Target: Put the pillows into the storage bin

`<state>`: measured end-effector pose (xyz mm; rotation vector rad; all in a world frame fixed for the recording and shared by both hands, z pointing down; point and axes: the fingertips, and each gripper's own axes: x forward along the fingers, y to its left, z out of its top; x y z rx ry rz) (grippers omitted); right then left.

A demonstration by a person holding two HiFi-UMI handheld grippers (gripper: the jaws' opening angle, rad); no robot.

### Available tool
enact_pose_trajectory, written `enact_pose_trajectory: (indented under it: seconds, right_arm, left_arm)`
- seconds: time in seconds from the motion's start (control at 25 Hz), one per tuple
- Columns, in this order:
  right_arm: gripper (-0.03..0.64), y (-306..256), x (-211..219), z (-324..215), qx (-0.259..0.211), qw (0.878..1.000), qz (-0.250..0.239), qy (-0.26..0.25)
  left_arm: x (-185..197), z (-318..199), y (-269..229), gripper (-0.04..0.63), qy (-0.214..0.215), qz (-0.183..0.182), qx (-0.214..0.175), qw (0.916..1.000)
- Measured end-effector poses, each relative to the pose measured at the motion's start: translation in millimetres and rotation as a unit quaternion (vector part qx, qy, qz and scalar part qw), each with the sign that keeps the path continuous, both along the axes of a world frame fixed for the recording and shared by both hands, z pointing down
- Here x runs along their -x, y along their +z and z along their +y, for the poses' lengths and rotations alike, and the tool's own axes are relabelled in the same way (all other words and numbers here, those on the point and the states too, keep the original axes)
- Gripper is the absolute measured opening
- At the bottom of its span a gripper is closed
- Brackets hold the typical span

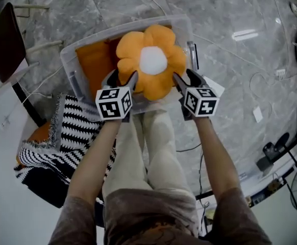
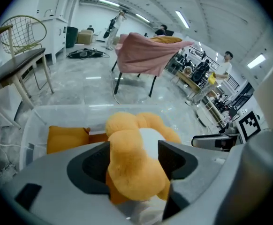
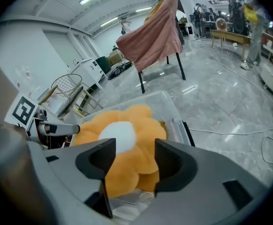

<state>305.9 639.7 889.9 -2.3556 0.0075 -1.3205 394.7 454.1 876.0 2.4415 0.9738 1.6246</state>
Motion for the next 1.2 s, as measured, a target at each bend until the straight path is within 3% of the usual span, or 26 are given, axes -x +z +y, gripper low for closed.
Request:
enact_pose_trajectory:
  seconds: [0.04, 0.28, 0.52, 0.96, 1.2]
  right_arm:
    - [0.272, 2.3, 0.5, -0.6, 0.0, 1.0, 0.003, -0.003]
    - [0.284, -8.5, -1.0, 3.6, -0.012, 1.0, 0.028, -0.008]
    - [0.262, -66.2, -16.6, -7.1, -0.015, 0.998, 0.062, -0.013]
    - [0.241, -289.6, -56.3, -40.1, -0.015, 0.983, 0.175, -0.042]
    - [0.232, -420.1, -54.4, -61.5, -0.027, 0.972, 0.223, -0.065]
  left_arm:
    - [1.2, -1.2, 3.7, 0.313, 0.0, -0.003, -0.002, 1.0]
    - [13.2, 18.4, -6.3, 0.324, 0.012, -0.01, 0.001, 0.9999]
    - [9.5, 32.8, -69.7, 0.324, 0.041, 0.015, 0.03, 0.9986]
    - [-29.6, 31.6, -310.0, 0.324, 0.059, 0.116, 0.09, 0.9874]
    - [-21.4, 25.8, -441.9, 0.324, 0.052, 0.129, 0.136, 0.981]
